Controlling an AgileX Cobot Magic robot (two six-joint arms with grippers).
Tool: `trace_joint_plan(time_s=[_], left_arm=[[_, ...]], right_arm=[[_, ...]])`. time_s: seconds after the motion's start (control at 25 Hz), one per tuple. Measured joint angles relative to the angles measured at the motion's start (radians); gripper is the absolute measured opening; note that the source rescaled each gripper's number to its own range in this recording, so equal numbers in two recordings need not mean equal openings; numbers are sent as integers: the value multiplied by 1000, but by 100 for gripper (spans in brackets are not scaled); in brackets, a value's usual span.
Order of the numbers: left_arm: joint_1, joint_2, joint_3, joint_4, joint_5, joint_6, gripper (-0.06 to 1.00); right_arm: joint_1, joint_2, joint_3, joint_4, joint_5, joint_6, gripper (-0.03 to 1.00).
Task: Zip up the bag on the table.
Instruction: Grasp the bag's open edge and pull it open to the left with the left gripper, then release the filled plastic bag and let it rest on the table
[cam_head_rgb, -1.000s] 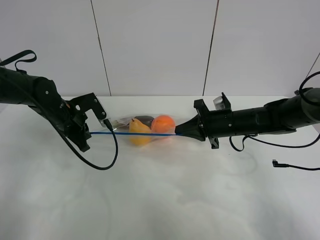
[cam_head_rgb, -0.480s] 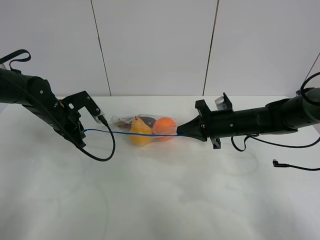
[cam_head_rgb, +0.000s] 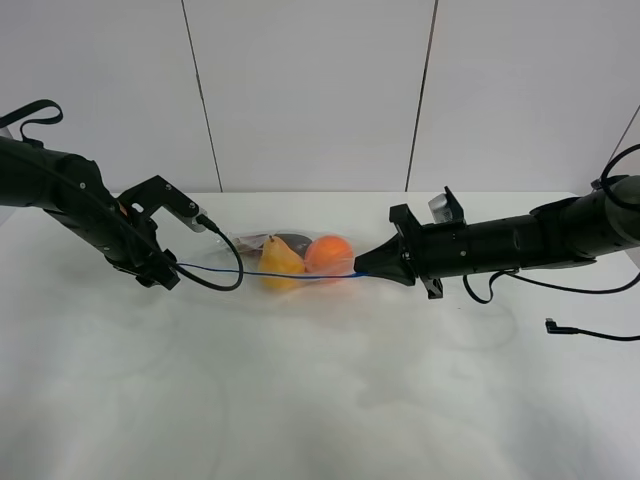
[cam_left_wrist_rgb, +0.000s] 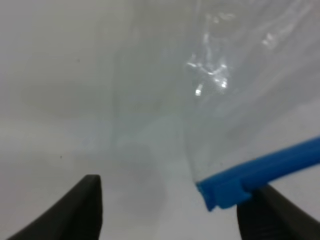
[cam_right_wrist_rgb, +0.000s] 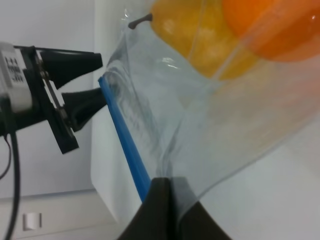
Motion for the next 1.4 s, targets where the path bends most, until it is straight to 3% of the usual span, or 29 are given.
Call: trace_joint_plan(time_s=[0.16, 0.28, 0.52, 0.84, 1.12, 1.4], left_arm=[[16, -32, -20, 5, 10, -113, 92], [44, -56, -47, 17, 82, -148, 98], [85, -170, -53, 61, 163, -230, 100], [85, -439, -58, 55, 269, -296, 100], [85, -699, -52, -74, 274, -342, 100], [85, -933, 1, -100, 307, -313, 100]], right_arm=[[0, 0, 0, -19, -23, 0, 0], [0, 0, 0, -24, -34, 0, 0], [0, 0, 0, -27, -36, 0, 0], [0, 0, 0, -28, -42, 0, 0], [0, 0, 0, -28, -45, -1, 0], [0, 0, 0, -29, -45, -1, 0]])
